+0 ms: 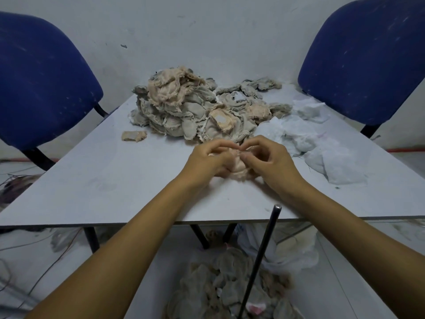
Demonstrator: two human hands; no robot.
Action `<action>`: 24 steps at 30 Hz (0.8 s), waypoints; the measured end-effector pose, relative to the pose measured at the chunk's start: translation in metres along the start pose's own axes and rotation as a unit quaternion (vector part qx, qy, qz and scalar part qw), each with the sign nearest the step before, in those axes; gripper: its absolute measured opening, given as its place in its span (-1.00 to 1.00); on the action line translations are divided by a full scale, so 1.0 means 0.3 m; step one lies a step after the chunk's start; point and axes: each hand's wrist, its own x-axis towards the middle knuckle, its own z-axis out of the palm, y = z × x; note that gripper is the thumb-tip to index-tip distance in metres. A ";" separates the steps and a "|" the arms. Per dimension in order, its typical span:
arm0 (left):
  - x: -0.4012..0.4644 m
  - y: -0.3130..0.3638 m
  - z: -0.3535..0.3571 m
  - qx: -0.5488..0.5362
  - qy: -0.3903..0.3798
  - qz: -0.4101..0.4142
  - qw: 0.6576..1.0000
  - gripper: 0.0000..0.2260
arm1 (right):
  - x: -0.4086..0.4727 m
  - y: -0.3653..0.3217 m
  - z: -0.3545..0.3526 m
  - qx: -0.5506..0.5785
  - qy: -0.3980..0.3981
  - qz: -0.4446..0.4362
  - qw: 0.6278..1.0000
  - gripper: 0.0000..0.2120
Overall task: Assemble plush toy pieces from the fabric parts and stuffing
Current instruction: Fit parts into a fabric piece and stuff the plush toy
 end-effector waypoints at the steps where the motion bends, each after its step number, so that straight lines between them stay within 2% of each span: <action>1: -0.003 -0.006 0.004 0.040 -0.014 0.019 0.999 -0.84 | 0.002 0.002 -0.003 0.020 0.005 0.011 1.000 -0.89; 3: -0.003 -0.016 0.014 0.086 -0.009 0.030 0.996 -0.85 | 0.002 0.004 -0.006 0.012 0.001 0.018 1.000 -0.89; 6: 0.011 -0.018 0.012 0.064 0.030 0.014 0.997 -0.89 | -0.002 -0.004 -0.008 0.001 -0.037 0.016 0.999 -0.92; 9: 0.021 -0.015 0.002 0.028 0.049 -0.005 0.998 -0.88 | -0.011 -0.011 -0.023 0.024 -0.083 0.022 0.996 -0.83; 12: 0.017 -0.004 0.006 0.010 0.033 -0.019 0.999 -0.83 | -0.012 -0.008 -0.021 0.015 -0.086 0.045 0.995 -0.75; 15: 0.013 0.008 0.001 0.081 -0.039 -0.021 0.996 -0.83 | -0.012 -0.007 -0.012 0.017 -0.076 0.062 0.995 -0.86; 18: 0.007 0.028 -0.028 0.071 -0.135 -0.045 0.987 -0.81 | -0.015 -0.012 -0.024 0.112 -0.056 0.084 0.989 -0.86; 21: 0.007 0.037 -0.062 0.069 -0.151 -0.008 0.986 -0.93 | -0.011 -0.014 -0.034 0.128 -0.043 0.083 0.987 -0.84; 24: 0.007 0.026 -0.061 -0.015 -0.165 0.010 0.986 -0.92 | -0.014 -0.007 -0.029 0.140 -0.059 0.064 0.986 -0.85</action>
